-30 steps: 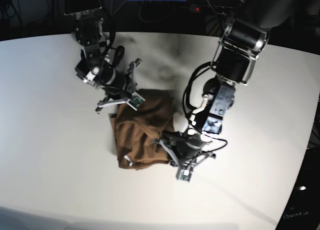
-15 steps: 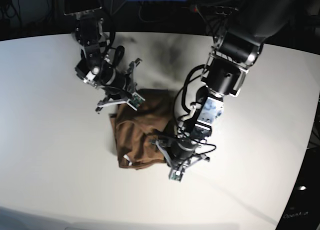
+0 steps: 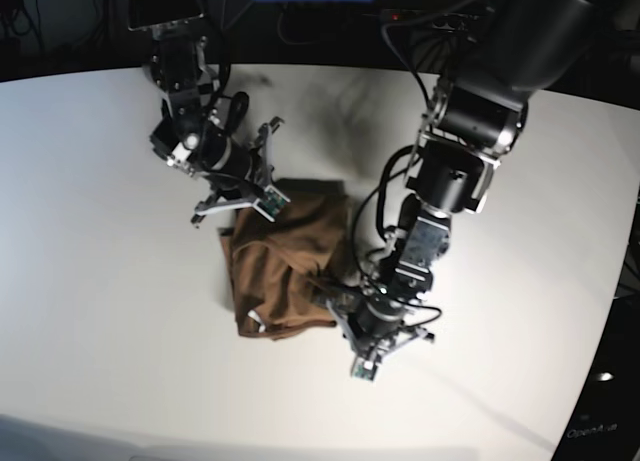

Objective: Fold the T-shirt properly
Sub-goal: 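Press the bundle's side with the left gripper while the right gripper braces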

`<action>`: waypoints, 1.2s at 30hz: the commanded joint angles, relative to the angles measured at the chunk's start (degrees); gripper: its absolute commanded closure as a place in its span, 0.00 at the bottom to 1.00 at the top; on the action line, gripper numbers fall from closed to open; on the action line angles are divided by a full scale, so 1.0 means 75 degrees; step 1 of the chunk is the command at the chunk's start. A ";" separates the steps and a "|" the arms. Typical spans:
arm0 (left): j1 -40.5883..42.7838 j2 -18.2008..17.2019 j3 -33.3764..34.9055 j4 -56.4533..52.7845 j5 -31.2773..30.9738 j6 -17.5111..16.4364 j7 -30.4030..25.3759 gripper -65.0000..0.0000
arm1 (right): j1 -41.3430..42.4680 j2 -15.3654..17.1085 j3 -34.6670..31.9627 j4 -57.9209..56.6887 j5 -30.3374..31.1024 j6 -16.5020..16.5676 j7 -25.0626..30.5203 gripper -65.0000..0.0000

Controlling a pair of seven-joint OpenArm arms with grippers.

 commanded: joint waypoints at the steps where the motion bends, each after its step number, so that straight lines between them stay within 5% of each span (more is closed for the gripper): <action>1: -0.0273 -0.0064 -0.0249 0.0524 0.0014 0.0042 -0.0047 0.97 | 0.0079 0.0019 0.0005 0.0040 -0.0048 0.0051 -0.0095 1.00; 7: -0.0050 0.0182 -0.0635 0.2963 0.0002 -0.0005 0.1899 0.97 | 0.0184 0.0019 -0.0007 -0.0300 -0.0048 0.0051 -0.0083 1.00; 10: 0.0055 0.0405 -0.0612 0.3760 0.0072 -0.0579 0.3200 0.97 | 0.0184 0.0019 -0.0007 -0.0311 -0.0048 0.0051 -0.0083 1.00; 13: 0.0043 0.0440 -0.0190 0.4100 0.0072 -0.1083 0.4384 0.97 | 0.0184 0.0019 -0.0007 -0.0311 -0.0048 0.0051 -0.0083 1.00; 17: -0.0027 0.0405 0.0525 0.4264 0.0084 -0.1095 0.5298 0.97 | 0.0184 0.0019 -0.0007 -0.0300 -0.0048 0.0051 -0.0083 1.00; 36: -0.0297 0.0311 0.0748 0.2529 0.0084 -0.1118 0.5052 0.97 | 0.0184 0.0019 -0.0007 -0.0300 -0.0059 0.0051 -0.0083 1.00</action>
